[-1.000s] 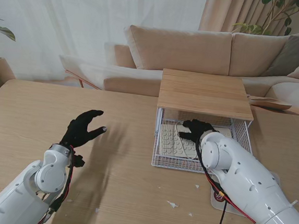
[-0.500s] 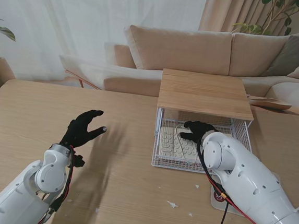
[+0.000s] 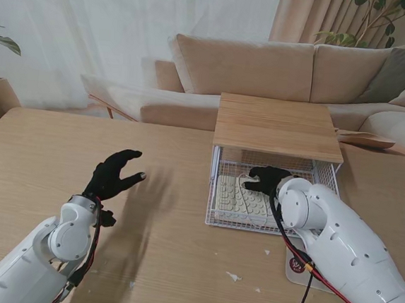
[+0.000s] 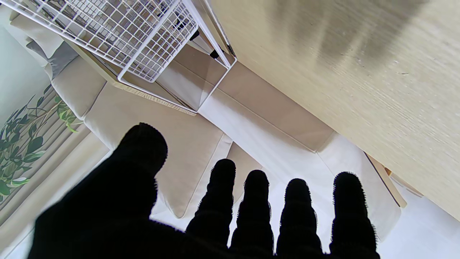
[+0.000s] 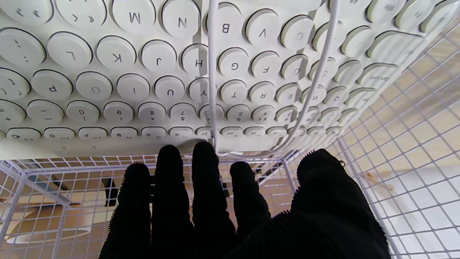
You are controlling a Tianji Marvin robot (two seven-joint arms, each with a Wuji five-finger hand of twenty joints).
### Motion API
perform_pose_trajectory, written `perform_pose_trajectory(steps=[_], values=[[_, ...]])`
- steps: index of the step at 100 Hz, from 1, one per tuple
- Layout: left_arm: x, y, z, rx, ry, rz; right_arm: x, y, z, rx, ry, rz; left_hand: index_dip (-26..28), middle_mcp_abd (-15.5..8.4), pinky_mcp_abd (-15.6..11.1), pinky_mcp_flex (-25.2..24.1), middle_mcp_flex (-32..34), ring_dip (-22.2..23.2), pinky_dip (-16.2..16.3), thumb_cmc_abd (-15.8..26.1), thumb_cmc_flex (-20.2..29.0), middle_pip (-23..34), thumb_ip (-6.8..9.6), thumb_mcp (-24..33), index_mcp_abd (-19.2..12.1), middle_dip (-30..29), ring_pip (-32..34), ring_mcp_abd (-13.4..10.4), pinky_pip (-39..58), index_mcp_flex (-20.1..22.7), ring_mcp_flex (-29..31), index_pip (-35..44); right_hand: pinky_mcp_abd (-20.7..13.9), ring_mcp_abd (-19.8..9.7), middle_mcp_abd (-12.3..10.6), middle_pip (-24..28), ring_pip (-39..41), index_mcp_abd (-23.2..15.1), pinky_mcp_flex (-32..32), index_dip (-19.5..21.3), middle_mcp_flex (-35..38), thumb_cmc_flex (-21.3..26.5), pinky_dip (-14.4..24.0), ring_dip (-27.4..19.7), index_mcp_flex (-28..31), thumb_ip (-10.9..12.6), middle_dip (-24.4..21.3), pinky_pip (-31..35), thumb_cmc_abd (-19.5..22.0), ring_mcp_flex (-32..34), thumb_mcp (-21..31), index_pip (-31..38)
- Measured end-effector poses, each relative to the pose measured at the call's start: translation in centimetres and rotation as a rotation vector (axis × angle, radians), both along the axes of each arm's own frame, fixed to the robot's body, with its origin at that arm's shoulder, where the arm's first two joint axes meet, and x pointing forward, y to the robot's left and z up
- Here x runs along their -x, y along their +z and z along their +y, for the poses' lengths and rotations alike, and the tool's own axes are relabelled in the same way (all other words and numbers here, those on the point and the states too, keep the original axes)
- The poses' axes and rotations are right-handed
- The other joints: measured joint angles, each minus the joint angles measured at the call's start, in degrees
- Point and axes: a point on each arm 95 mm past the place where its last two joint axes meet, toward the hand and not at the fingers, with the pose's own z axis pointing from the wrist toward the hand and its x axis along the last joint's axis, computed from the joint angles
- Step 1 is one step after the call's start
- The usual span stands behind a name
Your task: Unroll the mouse pad and set up the keyboard and mouse from the tabletop organizer
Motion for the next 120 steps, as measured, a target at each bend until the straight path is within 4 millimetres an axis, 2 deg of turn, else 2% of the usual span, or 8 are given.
perform_pose_trajectory(steps=[21,32,55,59,64,77,84,120], values=[[0.9,1.0,-0.8,-0.002,-0.054,-0.032,0.8,0.5,-0.1,-0.003,0.071,-0.017,0.00,0.67,0.04,0.00,-0.01,0.74,0.00,-4.04,1.41,-0.55,0.00,2.43,-4.00,-0.02,-0.03,0.76,-0.24,1.60,-0.14,0.08,0.00,-0.11,-0.26,0.02,1.08,-0.08,-0.18,-0.02,-2.38,0.00,0.01,0.22,0.00,0.00,0.00,0.01,-0.06,0.61,0.00,0.00],[1.8,1.9,-1.9,-0.114,-0.157,-0.091,1.0,0.8,-0.3,-0.006,0.102,-0.030,0.00,0.70,0.18,-0.15,-0.17,1.28,0.15,-7.89,0.29,-1.75,0.00,5.29,-5.93,-0.77,-0.03,0.84,-0.27,1.60,-0.23,0.08,0.00,-1.31,-0.97,-0.27,-0.76,-1.27,-0.84,-0.02,-4.57,0.00,0.01,-0.16,0.00,0.01,-0.04,0.01,-0.73,-0.65,0.02,0.20],[2.3,3.7,-4.5,-0.194,-0.309,-0.120,0.7,1.3,-0.7,-0.001,0.178,-0.134,0.21,0.71,0.18,-0.16,-0.67,1.30,0.99,-12.48,-0.28,-5.01,0.00,6.64,-6.10,-2.71,-1.51,0.84,-0.11,-0.09,-0.49,0.22,-0.40,-3.20,-2.21,-1.62,-4.47,-1.86,-1.49,-0.02,-6.29,-0.13,-1.18,-2.11,0.01,1.20,-0.89,0.01,-3.62,-1.98,0.81,0.58],[2.2,4.0,-5.2,-0.202,-0.337,-0.131,0.7,1.2,-0.9,0.006,0.171,-0.114,0.47,0.71,0.18,-0.16,-0.88,1.33,1.08,-13.20,-0.96,-5.59,0.00,6.75,-6.07,-2.87,-2.07,0.79,-0.07,-0.79,-0.49,0.62,-0.38,-3.30,-2.22,-1.70,-5.07,-1.88,-1.63,-0.02,-6.90,-3.14,-2.56,-2.23,0.02,1.20,-0.98,0.01,-6.17,-2.60,7.60,0.57],[2.2,4.3,-6.2,-0.228,-0.383,-0.145,0.7,1.0,-1.1,0.009,0.158,-0.084,0.57,0.71,0.18,-0.16,-0.99,1.37,1.21,-13.55,-0.95,-5.79,0.00,6.77,-5.94,-2.89,-2.14,0.75,0.52,-1.48,-0.49,0.52,-0.80,-3.32,-2.22,-1.90,-5.02,-1.89,-2.01,-0.02,-7.30,-4.96,-3.32,-2.67,0.02,1.20,-1.27,0.01,-7.25,-2.72,11.99,0.52],[1.9,5.0,-8.3,-0.315,-0.490,-0.184,0.2,0.6,-1.6,0.019,0.142,-0.069,0.59,0.71,0.18,-0.16,-1.10,1.42,1.60,-14.91,-2.39,-6.69,0.00,6.74,-5.77,-3.47,-2.16,0.63,1.32,-2.81,-0.50,0.83,-0.93,-3.57,-2.24,-2.35,-5.62,-1.89,-2.16,-0.02,-8.10,-5.91,-3.94,-2.79,0.03,1.20,-1.59,0.01,-9.33,-3.34,13.40,0.49],[1.6,5.2,-9.0,-0.312,-0.512,-0.184,-0.1,0.2,-1.9,0.031,0.139,-0.064,0.60,0.71,0.18,-0.16,-1.13,1.42,1.62,-15.52,-2.67,-7.15,0.00,7.25,-5.65,-3.48,-2.73,0.63,1.32,-3.58,-0.50,0.83,-1.54,-4.03,-2.27,-2.61,-6.28,-1.89,-2.18,-0.02,-8.52,-7.85,-4.05,-2.90,0.03,1.20,-1.63,0.01,-11.18,-3.38,18.36,0.49],[1.0,3.4,-11.2,-0.337,-0.536,-0.151,-1.7,-1.1,-2.4,0.070,0.138,-0.022,0.61,0.71,-0.05,-0.16,-1.73,2.05,1.62,-15.56,-3.08,-8.58,0.00,7.87,-5.63,-3.47,-3.00,0.63,1.33,-3.64,-0.61,0.84,-2.27,-4.80,-3.03,-3.46,-7.15,-1.90,-2.79,-0.02,-10.52,-10.20,-5.43,-3.53,-0.37,1.20,-1.85,-1.99,-12.15,-4.11,19.92,0.51]])
